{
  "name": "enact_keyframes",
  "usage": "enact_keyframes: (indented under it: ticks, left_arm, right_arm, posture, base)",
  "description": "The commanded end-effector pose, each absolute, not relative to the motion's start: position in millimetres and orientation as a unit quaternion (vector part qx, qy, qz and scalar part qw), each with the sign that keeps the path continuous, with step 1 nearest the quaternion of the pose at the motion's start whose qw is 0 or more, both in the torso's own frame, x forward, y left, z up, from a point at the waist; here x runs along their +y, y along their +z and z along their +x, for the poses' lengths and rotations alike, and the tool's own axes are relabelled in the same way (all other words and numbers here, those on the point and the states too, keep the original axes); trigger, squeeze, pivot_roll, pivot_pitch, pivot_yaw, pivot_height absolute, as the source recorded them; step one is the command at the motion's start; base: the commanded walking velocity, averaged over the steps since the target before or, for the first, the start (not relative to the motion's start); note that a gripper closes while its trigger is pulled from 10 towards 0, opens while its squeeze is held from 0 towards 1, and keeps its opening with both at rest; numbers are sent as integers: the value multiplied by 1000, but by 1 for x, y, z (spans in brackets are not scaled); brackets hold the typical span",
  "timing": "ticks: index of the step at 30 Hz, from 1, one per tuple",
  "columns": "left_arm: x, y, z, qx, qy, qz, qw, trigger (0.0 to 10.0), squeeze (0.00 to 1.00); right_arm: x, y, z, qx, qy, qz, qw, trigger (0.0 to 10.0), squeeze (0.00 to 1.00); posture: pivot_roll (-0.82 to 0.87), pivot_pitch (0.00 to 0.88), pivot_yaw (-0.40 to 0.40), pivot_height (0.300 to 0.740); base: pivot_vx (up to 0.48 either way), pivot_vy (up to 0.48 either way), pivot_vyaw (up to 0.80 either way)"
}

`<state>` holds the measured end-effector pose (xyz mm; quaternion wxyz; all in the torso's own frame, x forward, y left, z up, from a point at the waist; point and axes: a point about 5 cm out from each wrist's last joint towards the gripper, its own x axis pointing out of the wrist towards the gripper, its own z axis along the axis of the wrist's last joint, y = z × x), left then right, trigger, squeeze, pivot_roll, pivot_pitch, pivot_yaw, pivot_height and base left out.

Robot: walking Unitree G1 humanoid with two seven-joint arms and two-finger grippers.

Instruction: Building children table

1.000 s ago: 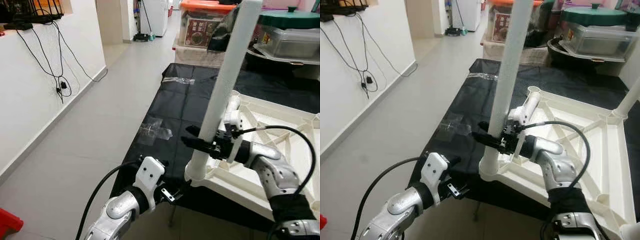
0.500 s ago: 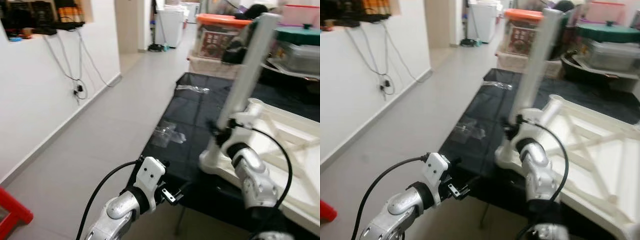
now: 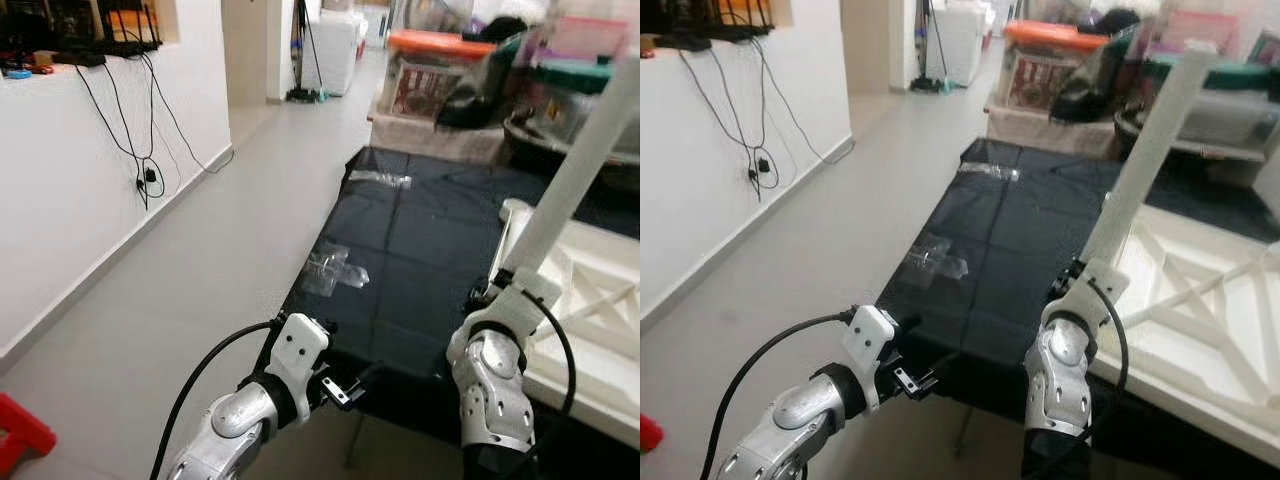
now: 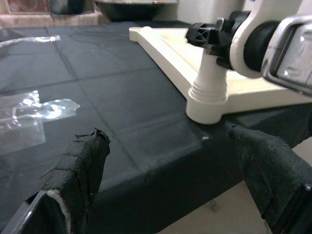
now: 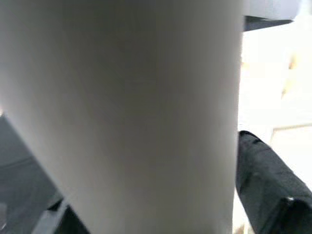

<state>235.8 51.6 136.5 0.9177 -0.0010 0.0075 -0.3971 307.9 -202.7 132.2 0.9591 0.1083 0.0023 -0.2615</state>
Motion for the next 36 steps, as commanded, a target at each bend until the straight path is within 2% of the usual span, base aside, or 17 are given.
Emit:
enact_keyframes:
  ticks: [1, 7, 11, 12, 16, 17, 19, 20, 22, 24, 26, 28, 31, 32, 33, 34, 36]
  left_arm:
    - [50, 136, 235, 13, -402, -6, 916, 10000, 0]
    - [50, 136, 235, 13, -402, -7, 916, 10000, 0]
    - [49, 136, 235, 13, -402, -7, 915, 10000, 0]
    - [49, 136, 235, 13, -403, -7, 915, 10000, 0]
    - [48, 136, 235, 13, -403, -7, 915, 10000, 0]
    - [48, 135, 236, 13, -404, -6, 915, 10000, 0]
    - [48, 135, 236, 13, -404, -6, 915, 10000, 0]
    - [48, 135, 236, 13, -404, -6, 915, 10000, 0]
    - [48, 135, 236, 13, -404, -6, 915, 10000, 0]
    - [48, 135, 237, 12, -404, -4, 915, 10000, 0]
    - [48, 135, 237, 12, -404, -4, 915, 10000, 0]
    - [49, 135, 237, 12, -403, -2, 915, 10000, 0]
    - [49, 134, 237, 13, -404, -2, 915, 10000, 0]
    - [49, 134, 237, 13, -404, -2, 915, 10000, 0]
    - [50, 134, 237, 13, -404, -2, 915, 10000, 0]
    - [50, 134, 237, 13, -404, -2, 915, 10000, 0]
    - [50, 134, 237, 13, -404, -2, 915, 10000, 0]
  right_arm:
    - [-201, 140, 313, -38, -203, 109, 972, 10000, 0]
    - [-210, 147, 316, -69, -141, 117, 981, 10000, 0]
    - [-234, 160, 320, -87, -79, 99, 988, 10000, 0]
    - [-243, 170, 323, -86, -14, 91, 992, 10000, 0]
    - [-246, 175, 325, -76, 42, 87, 992, 10000, 0]
    - [-238, 179, 324, -56, 146, 80, 984, 10000, 0]
    - [-238, 179, 324, -56, 146, 80, 984, 10000, 0]
    - [-228, 181, 321, -33, 238, 69, 968, 10000, 0]
    - [-228, 181, 321, -33, 238, 69, 968, 10000, 0]
    - [-200, 175, 317, 27, 422, 25, 906, 10000, 0]
    - [-200, 175, 317, 27, 422, 25, 906, 10000, 0]
    - [-188, 171, 317, 51, 495, 1, 867, 10000, 0]
    - [-186, 171, 318, 52, 508, -2, 860, 10000, 0]
    - [-185, 171, 317, 52, 514, -4, 856, 9647, 0]
    - [-186, 171, 317, 52, 518, -5, 854, 3882, 0]
    - [-187, 171, 316, 53, 521, -5, 852, 0, 0]
    - [-189, 171, 316, 49, 516, -6, 855, 0, 0]
  posture:
    - [162, 0, -53, 740]
    - [164, 0, -53, 740]
    - [163, 0, -54, 740]
    - [163, 0, -53, 740]
    - [163, 0, -53, 740]
    - [165, 0, -54, 740]
    - [165, 0, -54, 740]
    - [170, 0, -55, 740]
    - [170, 0, -55, 740]
    - [178, 0, -60, 740]
    - [178, 0, -60, 740]
    - [189, 0, -63, 740]
    - [190, 0, -63, 740]
    - [189, 0, -60, 740]
    - [189, 0, -60, 740]
    - [189, 0, -60, 740]
    - [189, 0, -60, 740]
  base:
    - [0, 0, 0]
    - [0, 0, 0]
    - [0, 0, 0]
    - [0, 0, 0]
    - [0, 0, 0]
    - [0, 0, 0]
    - [0, 0, 0]
    - [0, 0, 0]
    - [0, 0, 0]
    - [0, 0, 0]
    - [0, 0, 0]
    - [0, 0, 0]
    - [0, 0, 0]
    - [0, 0, 0]
    - [0, 0, 0]
    - [0, 0, 0]
    - [0, 0, 0]
